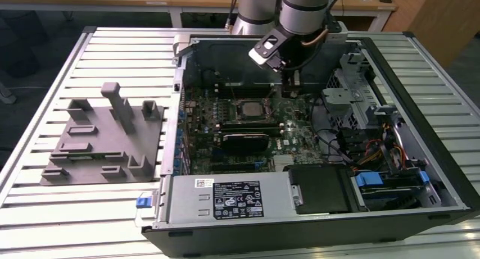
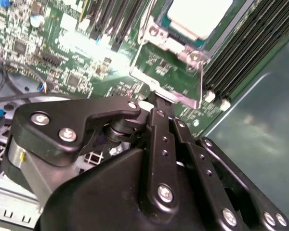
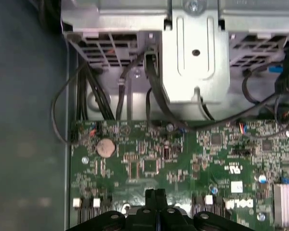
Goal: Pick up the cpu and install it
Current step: 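Close the cpu cover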
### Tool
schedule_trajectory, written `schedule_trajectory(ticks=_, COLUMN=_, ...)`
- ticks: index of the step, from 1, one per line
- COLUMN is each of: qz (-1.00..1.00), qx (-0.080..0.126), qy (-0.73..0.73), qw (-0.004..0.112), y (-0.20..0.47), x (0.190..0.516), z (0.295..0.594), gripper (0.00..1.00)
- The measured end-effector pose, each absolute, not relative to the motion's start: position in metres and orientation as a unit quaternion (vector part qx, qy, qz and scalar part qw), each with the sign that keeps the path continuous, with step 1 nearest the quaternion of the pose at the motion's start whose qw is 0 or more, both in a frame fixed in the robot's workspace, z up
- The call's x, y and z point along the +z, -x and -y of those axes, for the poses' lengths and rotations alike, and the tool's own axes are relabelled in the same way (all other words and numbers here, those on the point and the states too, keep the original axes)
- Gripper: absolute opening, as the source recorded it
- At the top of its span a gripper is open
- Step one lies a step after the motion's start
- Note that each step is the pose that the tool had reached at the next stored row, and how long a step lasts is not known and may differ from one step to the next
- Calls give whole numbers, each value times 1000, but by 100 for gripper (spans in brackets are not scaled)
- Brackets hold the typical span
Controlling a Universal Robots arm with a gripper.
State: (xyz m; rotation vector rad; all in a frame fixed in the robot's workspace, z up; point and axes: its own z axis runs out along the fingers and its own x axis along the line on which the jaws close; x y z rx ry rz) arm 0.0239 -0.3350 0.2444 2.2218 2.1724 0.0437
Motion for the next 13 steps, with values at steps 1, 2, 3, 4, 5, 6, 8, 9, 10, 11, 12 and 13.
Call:
schedule_trajectory(ticks=1, qz=-699, qx=14, qy=-715, qw=17, y=-22, x=244, z=335, gripper=11)
schedule_trajectory(ticks=2, qz=-699, qx=14, qy=-715, qw=17, y=-19, x=244, z=335, gripper=11)
schedule_trajectory(ticks=3, qz=-699, qx=14, qy=-715, qw=17, y=-17, x=244, z=335, gripper=11)
schedule_trajectory(ticks=4, qz=-699, qx=14, qy=-715, qw=17, y=-14, x=244, z=335, gripper=11)
schedule_trajectory(ticks=5, qz=-699, qx=14, qy=-715, qw=17, y=-12, x=244, z=335, gripper=11)
schedule_trajectory(ticks=6, qz=-699, qx=14, qy=-715, qw=17, y=-10, x=244, z=335, gripper=11)
schedule_trajectory(ticks=8, qz=-699, qx=14, qy=-715, qw=17, y=-5, x=244, z=335, gripper=11)
schedule_trajectory(ticks=9, qz=-699, qx=14, qy=-715, qw=17, y=-4, x=244, z=335, gripper=11)
schedule_trajectory(ticks=10, qz=-699, qx=14, qy=-715, qw=17, y=-2, x=244, z=335, gripper=11)
schedule_trajectory(ticks=11, qz=-699, qx=14, qy=-715, qw=17, y=-2, x=244, z=335, gripper=11)
schedule_trajectory(ticks=12, qz=-699, qx=14, qy=-715, qw=17, y=-2, x=244, z=335, gripper=11)
schedule_trajectory(ticks=13, qz=-699, qx=14, qy=-715, qw=17, y=-2, x=244, z=335, gripper=11)
